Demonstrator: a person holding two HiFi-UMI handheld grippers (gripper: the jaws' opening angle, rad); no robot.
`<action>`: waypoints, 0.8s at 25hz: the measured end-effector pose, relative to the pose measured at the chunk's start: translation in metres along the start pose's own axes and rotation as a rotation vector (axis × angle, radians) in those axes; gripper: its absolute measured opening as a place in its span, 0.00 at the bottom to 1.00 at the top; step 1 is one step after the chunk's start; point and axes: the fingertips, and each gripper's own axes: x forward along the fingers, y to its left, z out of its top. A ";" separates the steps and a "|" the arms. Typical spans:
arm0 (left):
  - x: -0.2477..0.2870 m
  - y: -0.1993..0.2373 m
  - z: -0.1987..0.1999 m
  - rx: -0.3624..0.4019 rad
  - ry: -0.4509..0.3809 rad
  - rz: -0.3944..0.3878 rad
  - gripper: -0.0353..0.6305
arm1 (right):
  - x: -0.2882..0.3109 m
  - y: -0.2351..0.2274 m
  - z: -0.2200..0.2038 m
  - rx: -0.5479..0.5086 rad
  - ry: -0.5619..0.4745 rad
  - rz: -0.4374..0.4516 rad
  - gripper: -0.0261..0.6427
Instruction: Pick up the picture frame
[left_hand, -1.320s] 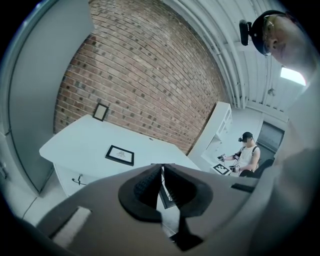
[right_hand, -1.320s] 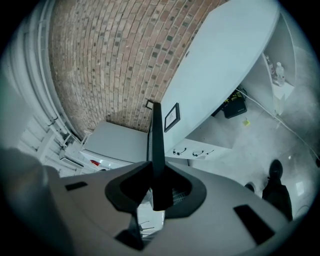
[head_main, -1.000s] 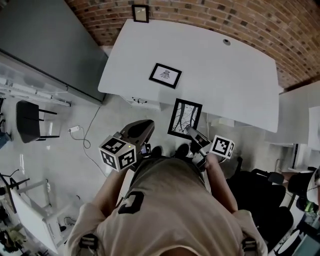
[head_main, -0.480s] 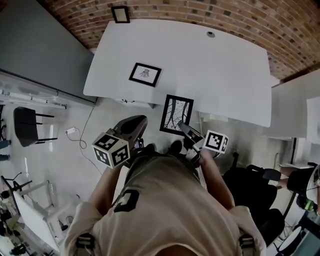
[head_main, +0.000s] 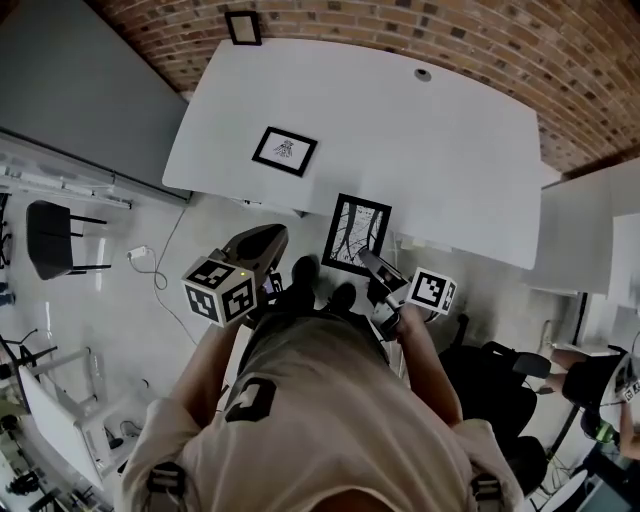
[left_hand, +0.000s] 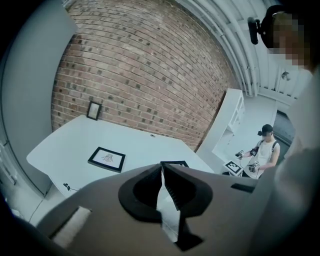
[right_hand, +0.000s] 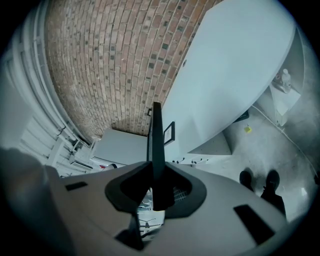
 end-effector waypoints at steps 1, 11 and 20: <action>0.001 0.003 0.001 0.001 -0.002 -0.001 0.08 | 0.003 0.002 0.000 0.004 0.001 0.007 0.13; 0.016 0.067 0.013 -0.035 -0.011 -0.028 0.08 | 0.041 0.014 0.004 -0.015 -0.006 -0.039 0.13; 0.023 0.147 0.035 -0.076 -0.018 -0.054 0.08 | 0.106 0.043 0.012 -0.027 -0.020 -0.051 0.12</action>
